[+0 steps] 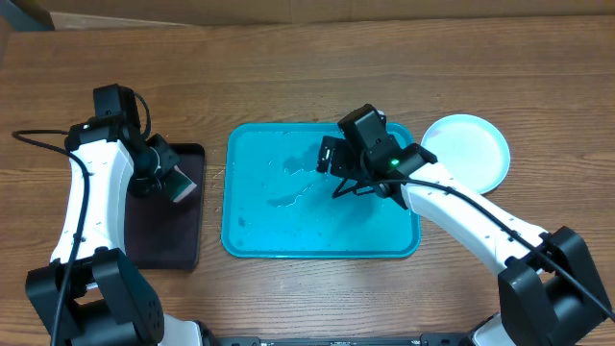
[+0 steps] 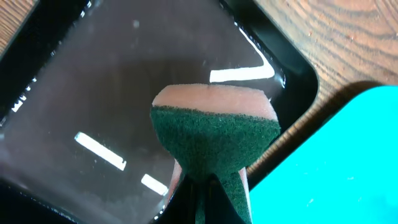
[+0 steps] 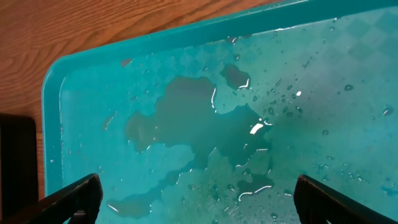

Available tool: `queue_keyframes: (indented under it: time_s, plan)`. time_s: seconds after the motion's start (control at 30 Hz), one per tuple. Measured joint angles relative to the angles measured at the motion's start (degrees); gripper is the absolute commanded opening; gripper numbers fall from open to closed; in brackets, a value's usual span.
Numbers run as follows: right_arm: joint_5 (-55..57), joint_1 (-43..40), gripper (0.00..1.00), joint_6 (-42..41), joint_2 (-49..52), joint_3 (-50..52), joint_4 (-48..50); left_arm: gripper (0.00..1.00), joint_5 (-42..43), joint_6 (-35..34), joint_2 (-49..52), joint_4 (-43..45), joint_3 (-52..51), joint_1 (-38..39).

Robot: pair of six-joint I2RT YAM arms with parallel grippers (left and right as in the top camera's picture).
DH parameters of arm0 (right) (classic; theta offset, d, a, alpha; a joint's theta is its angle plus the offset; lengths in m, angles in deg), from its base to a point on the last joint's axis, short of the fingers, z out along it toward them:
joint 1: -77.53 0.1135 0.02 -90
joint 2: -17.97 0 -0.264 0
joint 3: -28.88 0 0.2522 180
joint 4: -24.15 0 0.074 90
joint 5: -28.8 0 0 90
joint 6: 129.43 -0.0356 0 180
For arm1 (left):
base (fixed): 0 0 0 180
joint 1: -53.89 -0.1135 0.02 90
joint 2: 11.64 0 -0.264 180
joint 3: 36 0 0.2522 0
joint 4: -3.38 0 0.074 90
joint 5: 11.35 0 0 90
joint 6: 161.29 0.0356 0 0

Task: Clean dirty plates on tray and stack at the side
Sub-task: 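Lower the sponge onto the black tray and open the left gripper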

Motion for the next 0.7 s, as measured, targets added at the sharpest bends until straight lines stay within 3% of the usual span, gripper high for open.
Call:
queue_keyframes:
  time_s: [0.27,0.7]
  plan:
    - [0.0,0.0,1.00,0.0,0.0,0.0,-0.3,0.04,-7.5,-0.3,0.8,1.0,0.0,-0.7]
    - [0.0,0.0,1.00,0.0,0.0,0.0,-0.4,0.11,-9.3,-0.3,7.5,-0.5,0.0,-2.3]
